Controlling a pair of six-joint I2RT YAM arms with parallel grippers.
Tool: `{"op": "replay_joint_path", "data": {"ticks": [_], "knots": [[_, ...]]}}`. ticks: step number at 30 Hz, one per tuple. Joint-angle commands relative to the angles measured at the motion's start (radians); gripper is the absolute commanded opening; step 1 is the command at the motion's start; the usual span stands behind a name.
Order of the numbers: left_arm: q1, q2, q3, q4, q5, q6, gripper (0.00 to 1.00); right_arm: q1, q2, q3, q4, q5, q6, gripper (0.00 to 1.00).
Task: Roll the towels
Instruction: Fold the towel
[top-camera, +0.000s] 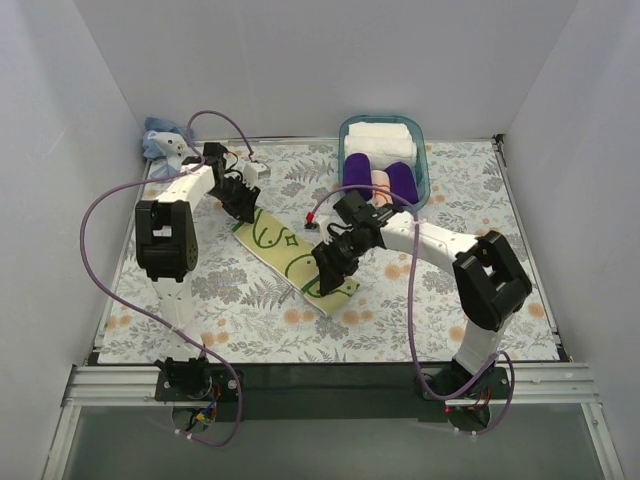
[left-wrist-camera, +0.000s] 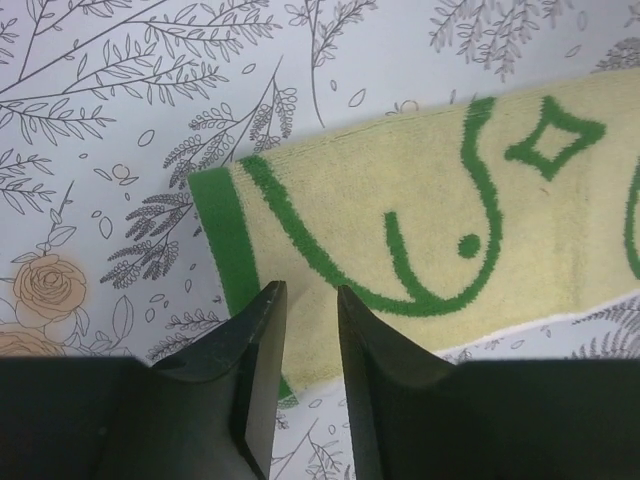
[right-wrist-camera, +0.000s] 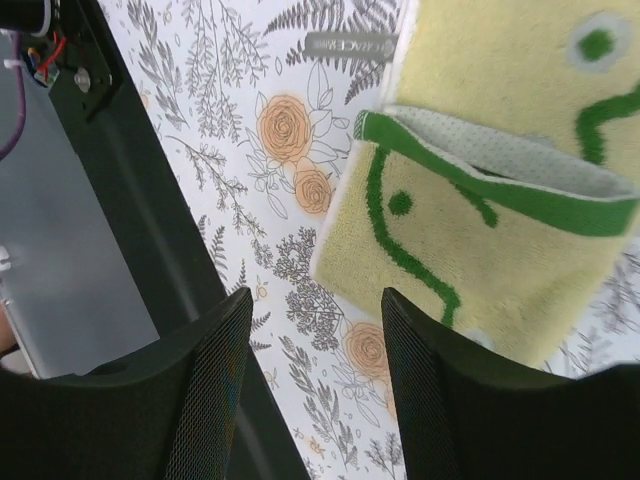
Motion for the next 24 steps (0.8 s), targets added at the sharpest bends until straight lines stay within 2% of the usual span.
{"op": "replay_joint_path", "data": {"ticks": [1, 5, 6, 11, 13, 19, 24], "knots": [[-0.002, -0.108, -0.001, -0.017, 0.062, 0.021, 0.26, -0.032, -0.103, 0.013, 0.028, 0.056, -0.016, 0.52], [-0.002, -0.234, -0.132, 0.063, 0.031, -0.037, 0.28, -0.066, -0.100, -0.041, 0.032, 0.143, -0.059, 0.50], [-0.002, -0.257, -0.193, 0.096, 0.040, -0.107, 0.28, -0.069, -0.092, -0.046, 0.034, 0.171, -0.077, 0.49], [-0.020, -0.368, -0.376, 0.189, 0.059, -0.241, 0.26, -0.106, -0.025, -0.056, 0.049, 0.194, -0.108, 0.44], [-0.029, -0.377, -0.431, 0.233, 0.004, -0.302, 0.25, -0.106, -0.007, -0.064, 0.057, 0.197, -0.108, 0.43], [-0.042, -0.314, -0.432, 0.296, -0.059, -0.322, 0.20, -0.104, 0.044, -0.110, 0.092, 0.118, -0.059, 0.41], [-0.040, -0.161, -0.285, 0.258, -0.092, -0.267, 0.17, -0.084, 0.090, -0.122, 0.123, 0.037, 0.033, 0.41]]}}
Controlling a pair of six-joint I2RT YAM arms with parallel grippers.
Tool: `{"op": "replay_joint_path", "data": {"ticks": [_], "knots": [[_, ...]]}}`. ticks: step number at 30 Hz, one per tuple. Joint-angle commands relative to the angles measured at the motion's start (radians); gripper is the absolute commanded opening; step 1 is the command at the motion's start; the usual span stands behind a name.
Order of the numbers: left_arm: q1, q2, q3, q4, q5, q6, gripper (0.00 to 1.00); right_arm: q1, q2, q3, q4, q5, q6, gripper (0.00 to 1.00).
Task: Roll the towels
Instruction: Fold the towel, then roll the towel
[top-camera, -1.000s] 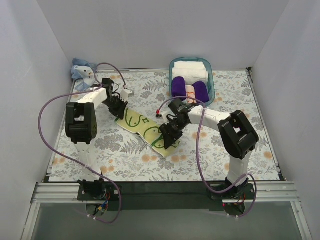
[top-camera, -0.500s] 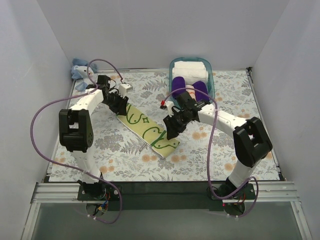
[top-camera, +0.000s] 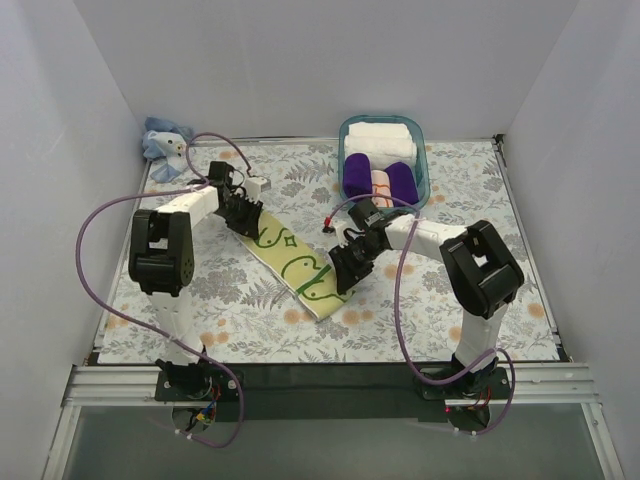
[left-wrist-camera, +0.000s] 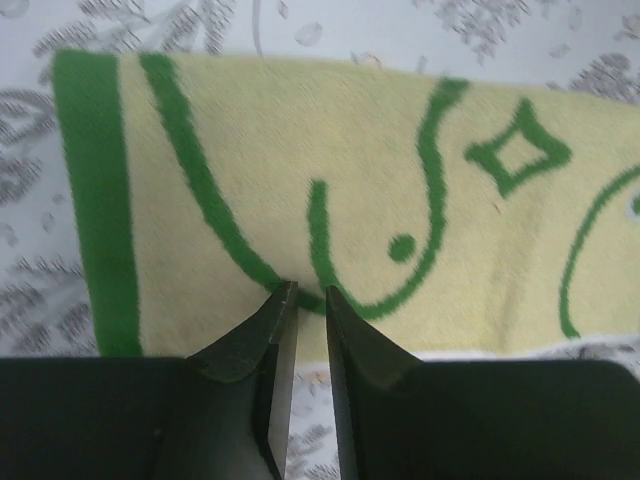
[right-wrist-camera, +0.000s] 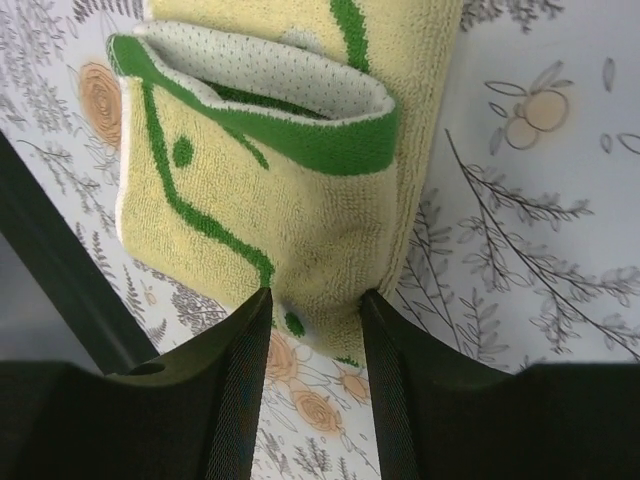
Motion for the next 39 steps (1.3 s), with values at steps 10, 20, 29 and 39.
{"op": "replay_joint_path", "data": {"ticks": [10, 20, 29, 39], "knots": [[0.007, 0.197, 0.369, -0.058, 0.127, 0.132, 0.28, 0.099, 0.003, 0.014, 0.100, -0.143, 0.190, 0.51], [0.000, -0.413, -0.168, 0.237, 0.302, 0.147, 0.69, 0.028, -0.227, 0.026, 0.145, -0.032, 0.150, 0.55], [-0.414, -0.916, -0.533, 0.192, -0.026, 0.346, 0.53, 0.070, -0.040, 0.092, 0.185, -0.200, 0.202, 0.41], [-0.830, -0.819, -0.672, 0.247, -0.299, 0.392, 0.59, 0.081, 0.153, 0.052, 0.221, -0.233, 0.288, 0.40]]}}
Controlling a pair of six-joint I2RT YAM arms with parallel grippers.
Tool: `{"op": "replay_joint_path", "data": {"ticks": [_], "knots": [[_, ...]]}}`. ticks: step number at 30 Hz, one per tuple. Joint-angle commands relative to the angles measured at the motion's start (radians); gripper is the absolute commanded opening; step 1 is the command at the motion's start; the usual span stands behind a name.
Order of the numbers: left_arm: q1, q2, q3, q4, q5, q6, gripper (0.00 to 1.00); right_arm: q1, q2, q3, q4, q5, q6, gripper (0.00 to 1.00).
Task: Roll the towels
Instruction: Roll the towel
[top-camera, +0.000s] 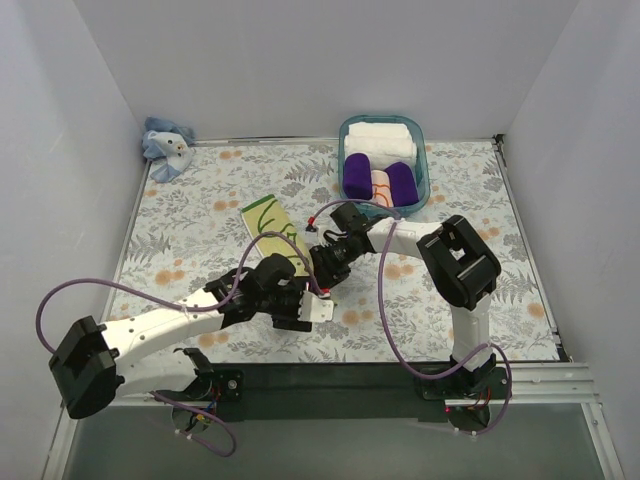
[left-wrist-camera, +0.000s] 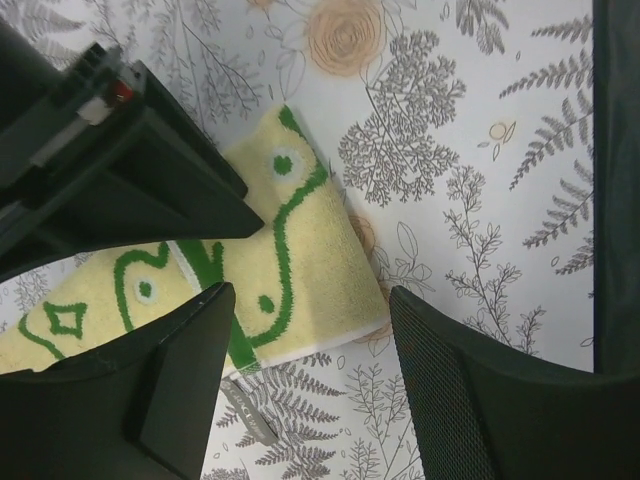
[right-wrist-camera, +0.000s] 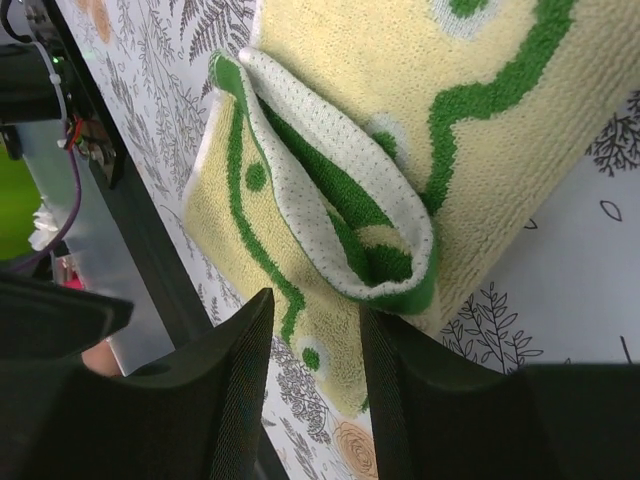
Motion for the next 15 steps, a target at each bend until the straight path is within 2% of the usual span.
{"op": "replay_joint_path", "data": {"ticks": [1, 9, 15], "knots": [[-0.064, 0.031, -0.015, 0.034, -0.127, 0.043, 0.59, 0.003, 0.022, -0.013, 0.035, -0.017, 0.037, 0.40], [-0.153, 0.119, -0.050, 0.074, -0.230, 0.046, 0.53, 0.012, 0.000, -0.078, 0.135, -0.025, 0.207, 0.30], [-0.178, 0.270, -0.033, 0.083, -0.318, 0.066, 0.46, 0.020, -0.065, -0.167, 0.199, 0.007, 0.284, 0.23]]}}
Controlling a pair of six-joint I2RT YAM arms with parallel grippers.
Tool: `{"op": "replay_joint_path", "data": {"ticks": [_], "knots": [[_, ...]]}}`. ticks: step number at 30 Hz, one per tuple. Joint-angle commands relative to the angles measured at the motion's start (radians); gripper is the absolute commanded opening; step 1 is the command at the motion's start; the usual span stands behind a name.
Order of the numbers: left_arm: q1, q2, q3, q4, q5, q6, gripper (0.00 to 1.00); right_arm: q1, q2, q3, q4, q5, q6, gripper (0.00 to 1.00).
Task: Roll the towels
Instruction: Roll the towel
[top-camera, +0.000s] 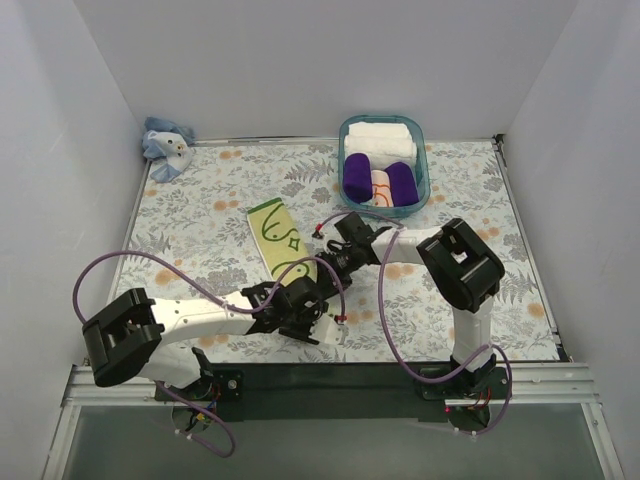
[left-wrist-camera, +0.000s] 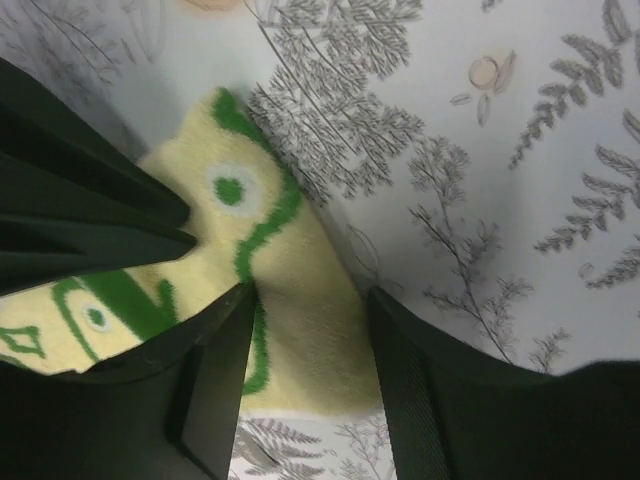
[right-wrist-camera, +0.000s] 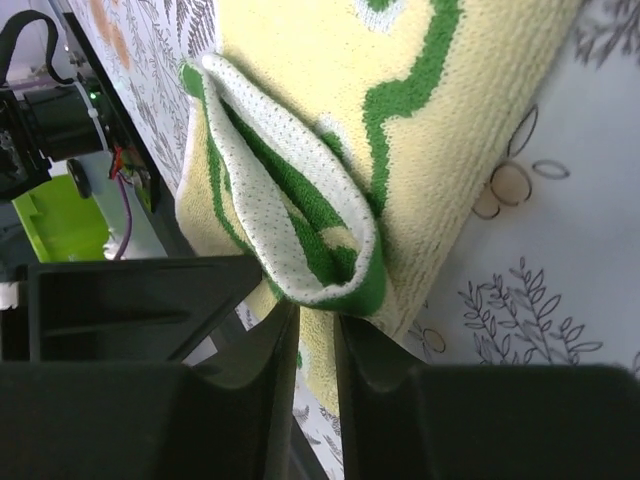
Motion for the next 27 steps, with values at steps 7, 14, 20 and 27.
{"op": "replay_joint_path", "data": {"ticks": [7, 14, 20, 27], "knots": [[0.005, 0.033, 0.050, -0.131, 0.103, 0.037, 0.24, 0.014, -0.155, -0.117, 0.073, 0.056, 0.104, 0.23], [0.126, 0.021, 0.109, -0.279, 0.334, 0.116, 0.00, -0.082, -0.237, -0.011, -0.062, 0.016, -0.157, 0.41], [0.338, 0.107, 0.251, -0.433, 0.623, 0.202, 0.00, -0.187, -0.360, -0.009, -0.219, 0.024, -0.428, 0.62], [0.496, 0.335, 0.399, -0.620, 0.854, 0.327, 0.01, -0.187, -0.562, -0.135, -0.165, 0.045, -0.592, 0.67]]}}
